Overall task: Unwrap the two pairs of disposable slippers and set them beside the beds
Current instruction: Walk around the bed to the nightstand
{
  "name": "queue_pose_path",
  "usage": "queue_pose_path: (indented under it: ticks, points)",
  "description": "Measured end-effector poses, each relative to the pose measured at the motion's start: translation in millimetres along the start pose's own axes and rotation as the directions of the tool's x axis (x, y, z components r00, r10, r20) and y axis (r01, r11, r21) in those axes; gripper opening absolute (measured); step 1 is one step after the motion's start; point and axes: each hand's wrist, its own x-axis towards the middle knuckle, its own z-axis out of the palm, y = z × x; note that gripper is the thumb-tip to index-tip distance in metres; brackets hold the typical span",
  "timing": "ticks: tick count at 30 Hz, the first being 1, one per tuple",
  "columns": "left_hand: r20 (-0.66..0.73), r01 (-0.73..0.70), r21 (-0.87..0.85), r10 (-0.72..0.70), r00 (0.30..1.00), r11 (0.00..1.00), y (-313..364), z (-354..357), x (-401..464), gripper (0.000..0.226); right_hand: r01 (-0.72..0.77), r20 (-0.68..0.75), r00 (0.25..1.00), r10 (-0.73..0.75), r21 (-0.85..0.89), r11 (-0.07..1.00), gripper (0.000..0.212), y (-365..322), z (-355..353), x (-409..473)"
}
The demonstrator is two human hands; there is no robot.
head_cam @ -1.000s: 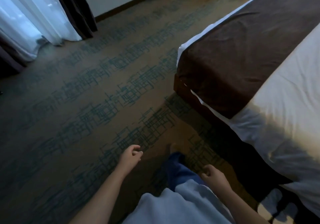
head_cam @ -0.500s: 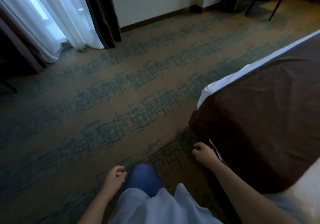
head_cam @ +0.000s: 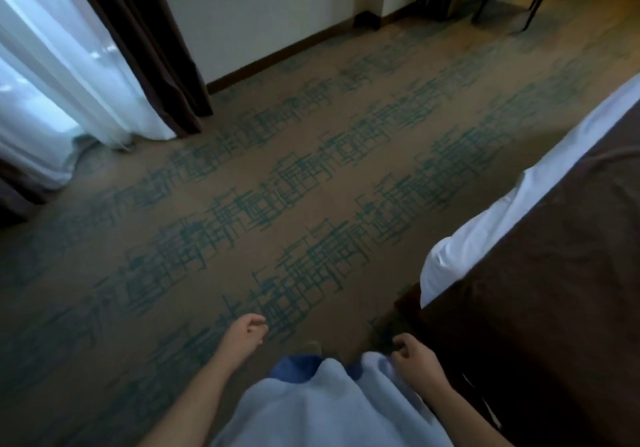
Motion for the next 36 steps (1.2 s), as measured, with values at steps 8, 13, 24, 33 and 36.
queue_pose_path:
  ticks: [8, 13, 24, 33, 36]
  points:
    - [0.049, -0.146, 0.072, 0.143, 0.989, 0.987, 197, -1, 137, 0.026, -0.133, -0.073, 0.987, 0.143, 0.128, 0.983, 0.035, -49, -84, 95]
    - [0.107, -0.154, 0.121, 0.141, 0.984, 0.981, 288, 31, 204, 0.025, -0.109, -0.107, 0.988, 0.11, 0.018, 0.994, 0.024, -84, -174, 199]
    - [0.104, -0.002, 0.198, -0.019, 0.994, 0.98, 451, 98, 337, 0.025, 0.036, -0.29, 0.956, 0.038, 0.244, 0.969, 0.025, -185, -411, 373]
    - [0.239, -0.064, 0.298, -0.009, 0.971, 0.953, 674, 182, 494, 0.026, -0.136, -0.276, 0.939, 0.206, 0.251, 0.958, 0.03, -196, -548, 473]
    - [0.302, -0.167, 0.315, 0.068, 0.951, 0.934, 773, 226, 540, 0.029, -0.218, -0.253, 0.925, 0.283, 0.256, 0.942, 0.031, -186, -590, 495]
